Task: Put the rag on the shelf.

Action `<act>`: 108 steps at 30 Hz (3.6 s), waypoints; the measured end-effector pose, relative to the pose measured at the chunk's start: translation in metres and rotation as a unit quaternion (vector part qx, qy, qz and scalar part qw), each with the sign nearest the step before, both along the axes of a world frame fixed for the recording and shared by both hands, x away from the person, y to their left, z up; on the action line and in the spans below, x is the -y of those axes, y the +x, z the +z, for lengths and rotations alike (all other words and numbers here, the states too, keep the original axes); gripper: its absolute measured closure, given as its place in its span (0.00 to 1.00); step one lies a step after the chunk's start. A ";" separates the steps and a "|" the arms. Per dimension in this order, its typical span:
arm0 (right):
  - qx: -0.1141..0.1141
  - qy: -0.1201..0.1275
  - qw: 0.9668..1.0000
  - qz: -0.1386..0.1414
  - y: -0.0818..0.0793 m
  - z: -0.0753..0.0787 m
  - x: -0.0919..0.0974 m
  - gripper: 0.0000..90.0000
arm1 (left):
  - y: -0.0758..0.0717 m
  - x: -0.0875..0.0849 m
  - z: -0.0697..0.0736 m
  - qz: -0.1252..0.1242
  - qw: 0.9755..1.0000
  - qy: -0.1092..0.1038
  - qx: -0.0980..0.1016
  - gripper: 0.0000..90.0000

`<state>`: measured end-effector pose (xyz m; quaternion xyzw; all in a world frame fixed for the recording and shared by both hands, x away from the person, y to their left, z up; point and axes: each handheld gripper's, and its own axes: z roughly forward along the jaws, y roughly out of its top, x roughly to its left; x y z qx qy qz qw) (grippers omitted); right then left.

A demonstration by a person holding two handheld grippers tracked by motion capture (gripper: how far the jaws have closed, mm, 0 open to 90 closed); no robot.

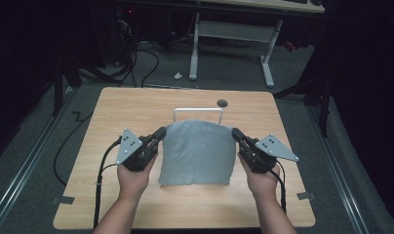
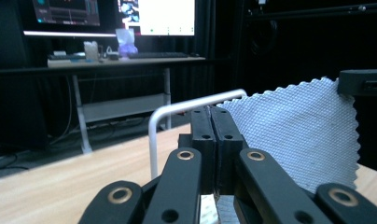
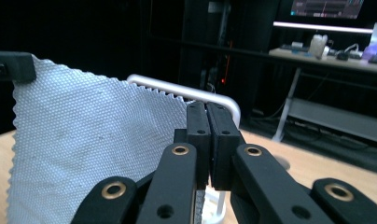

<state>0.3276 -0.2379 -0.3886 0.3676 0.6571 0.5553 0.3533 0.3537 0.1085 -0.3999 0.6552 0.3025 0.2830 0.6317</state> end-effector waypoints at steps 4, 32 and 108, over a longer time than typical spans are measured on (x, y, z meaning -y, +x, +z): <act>0.018 0.003 1.000 -0.002 0.001 0.016 0.001 1.00 | 0.002 -0.002 0.016 0.004 1.000 -0.004 0.015 0.99; 0.032 0.012 0.999 -0.009 0.049 0.069 0.003 1.00 | 0.061 -0.004 0.069 0.039 0.998 0.036 0.040 0.99; -0.174 -0.036 0.984 -0.011 0.151 -0.079 0.012 0.99 | 0.134 0.012 -0.083 -0.008 0.976 0.081 -0.200 0.96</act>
